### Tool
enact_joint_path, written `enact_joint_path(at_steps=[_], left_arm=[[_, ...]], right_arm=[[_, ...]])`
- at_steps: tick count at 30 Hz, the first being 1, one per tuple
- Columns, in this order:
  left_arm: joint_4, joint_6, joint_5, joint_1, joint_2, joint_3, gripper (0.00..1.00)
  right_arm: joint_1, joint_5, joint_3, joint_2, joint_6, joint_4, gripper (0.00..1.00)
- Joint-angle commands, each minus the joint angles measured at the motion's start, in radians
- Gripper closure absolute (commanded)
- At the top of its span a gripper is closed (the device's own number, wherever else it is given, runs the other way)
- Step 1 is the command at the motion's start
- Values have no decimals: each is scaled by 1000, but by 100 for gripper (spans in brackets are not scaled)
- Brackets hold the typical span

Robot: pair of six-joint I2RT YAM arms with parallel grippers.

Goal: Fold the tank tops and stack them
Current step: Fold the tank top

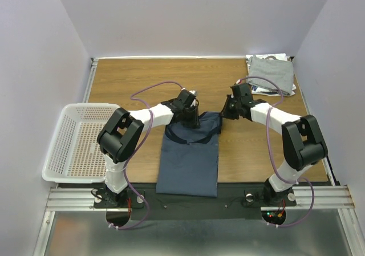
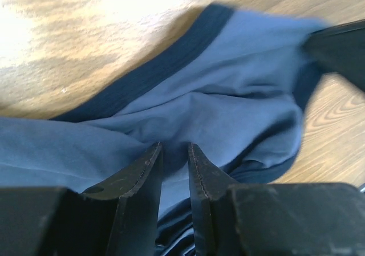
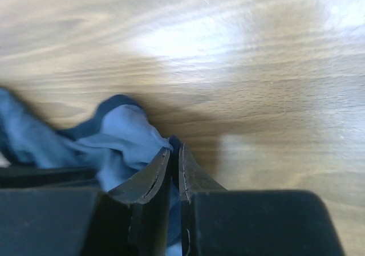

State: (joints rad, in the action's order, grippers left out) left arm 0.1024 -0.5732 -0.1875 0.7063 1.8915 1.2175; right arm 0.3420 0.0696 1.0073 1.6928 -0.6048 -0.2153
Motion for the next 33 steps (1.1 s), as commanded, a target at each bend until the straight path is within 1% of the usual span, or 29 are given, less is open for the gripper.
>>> enact_joint_path(at_steps=[1, 9, 12, 15, 17, 18, 21, 22, 23, 24, 25, 26, 27, 29, 30, 31, 33], left_arm=[[-9, 22, 2, 13, -15, -16, 65], [5, 19, 52, 12, -19, 14, 65], [14, 13, 71, 12, -12, 51, 60], [13, 6, 82, 13, -9, 80, 53], [16, 7, 83, 13, -5, 102, 50], [17, 7, 83, 12, -8, 105, 50], [17, 3, 98, 7, -38, 103, 49], [13, -1, 108, 2, -49, 100, 49], [13, -11, 117, -4, -77, 88, 49], [14, -22, 141, -19, -94, 77, 49], [16, -31, 152, -28, -113, 67, 49], [22, -43, 170, -39, -152, 57, 50], [49, -77, 230, -65, -170, 36, 50], [77, -109, 291, -96, -237, -8, 50], [85, -141, 336, -131, -262, -28, 50], [92, -155, 361, -151, -303, -67, 50], [105, -178, 387, -189, -331, -94, 50]], right_arm=[[6, -100, 70, -113, 23, 44, 89], [6, -132, 108, -148, 40, 53, 89], [6, -148, 128, -136, 45, 60, 89], [6, -169, 154, -102, 46, 60, 86], [6, -154, 166, -72, 45, 60, 77], [6, -143, 172, -65, 42, 62, 70], [12, -111, 177, -42, 37, 71, 59], [21, -111, 182, -38, 39, 71, 51], [23, -113, 189, -35, 42, 71, 48], [31, -122, 195, -30, 43, 70, 40], [35, -126, 198, -28, 45, 70, 38], [38, -131, 208, -28, 49, 70, 38], [43, -126, 212, -30, 53, 71, 37], [64, -108, 241, -13, 59, 71, 37], [78, -75, 261, 2, 66, 70, 39], [110, -39, 298, 45, 76, 70, 44], [153, -27, 316, 92, 88, 70, 48]])
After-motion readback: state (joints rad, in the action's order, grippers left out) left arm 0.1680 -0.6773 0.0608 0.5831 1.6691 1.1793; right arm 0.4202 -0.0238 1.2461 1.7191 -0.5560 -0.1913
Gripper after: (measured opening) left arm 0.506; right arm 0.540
